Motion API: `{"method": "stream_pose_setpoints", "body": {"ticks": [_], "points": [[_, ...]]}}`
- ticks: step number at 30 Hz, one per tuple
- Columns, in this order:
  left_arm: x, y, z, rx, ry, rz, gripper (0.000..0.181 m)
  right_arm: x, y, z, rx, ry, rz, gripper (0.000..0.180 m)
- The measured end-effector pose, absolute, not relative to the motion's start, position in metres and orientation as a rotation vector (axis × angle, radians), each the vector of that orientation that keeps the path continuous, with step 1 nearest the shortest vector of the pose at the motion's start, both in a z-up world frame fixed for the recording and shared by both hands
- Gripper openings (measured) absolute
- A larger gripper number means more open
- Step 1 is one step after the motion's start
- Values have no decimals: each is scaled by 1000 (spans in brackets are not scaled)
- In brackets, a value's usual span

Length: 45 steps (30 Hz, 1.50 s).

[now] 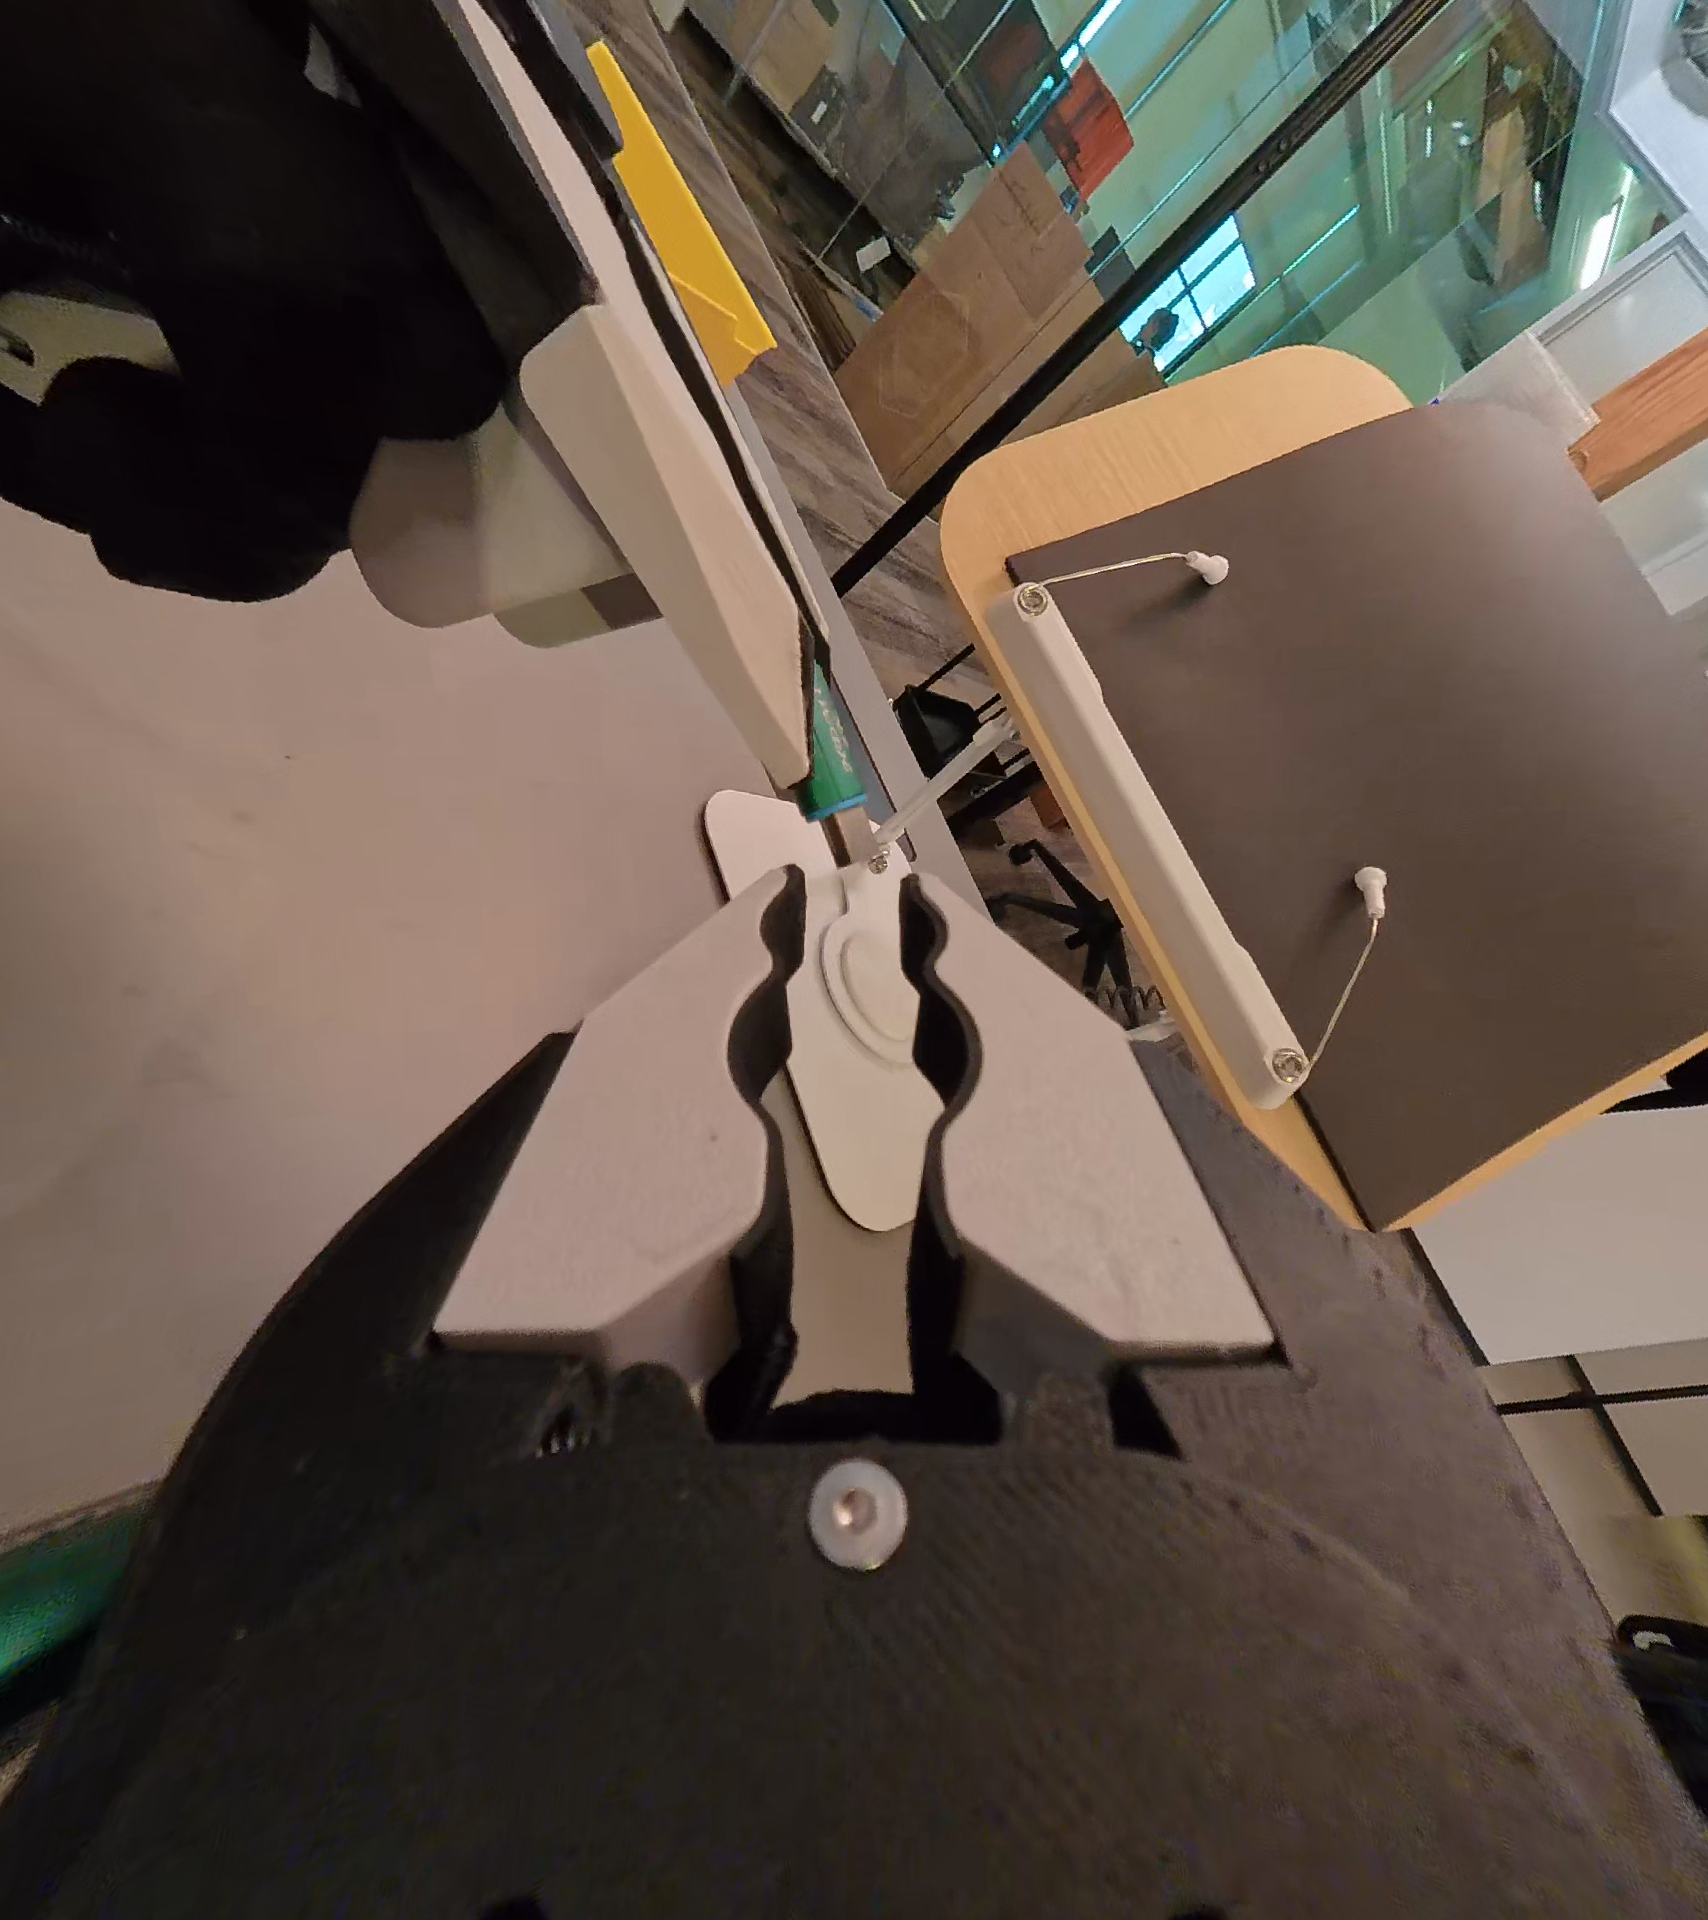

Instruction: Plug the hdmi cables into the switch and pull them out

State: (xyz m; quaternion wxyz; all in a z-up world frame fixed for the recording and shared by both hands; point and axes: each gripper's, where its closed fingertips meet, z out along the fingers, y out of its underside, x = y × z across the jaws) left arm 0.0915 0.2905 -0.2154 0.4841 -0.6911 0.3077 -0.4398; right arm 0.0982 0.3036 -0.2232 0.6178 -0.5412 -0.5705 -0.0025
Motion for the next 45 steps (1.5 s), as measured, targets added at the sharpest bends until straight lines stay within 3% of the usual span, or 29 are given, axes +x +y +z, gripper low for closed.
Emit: {"method": "stream_pose_setpoints", "body": {"ticks": [11, 23, 45], "points": [[100, 282, -221, -1732, 742, -1198, 19, 94, 298, -226, -1075, -1434, -306, 8], [107, 278, -230, -1805, 715, -1291, 18, 88, 296, -237, -1068, -1483, -295, 15], [100, 284, -228, -1733, 709, -1173, 18, 93, 302, -243, -1245, -1389, -133, 11]]}}
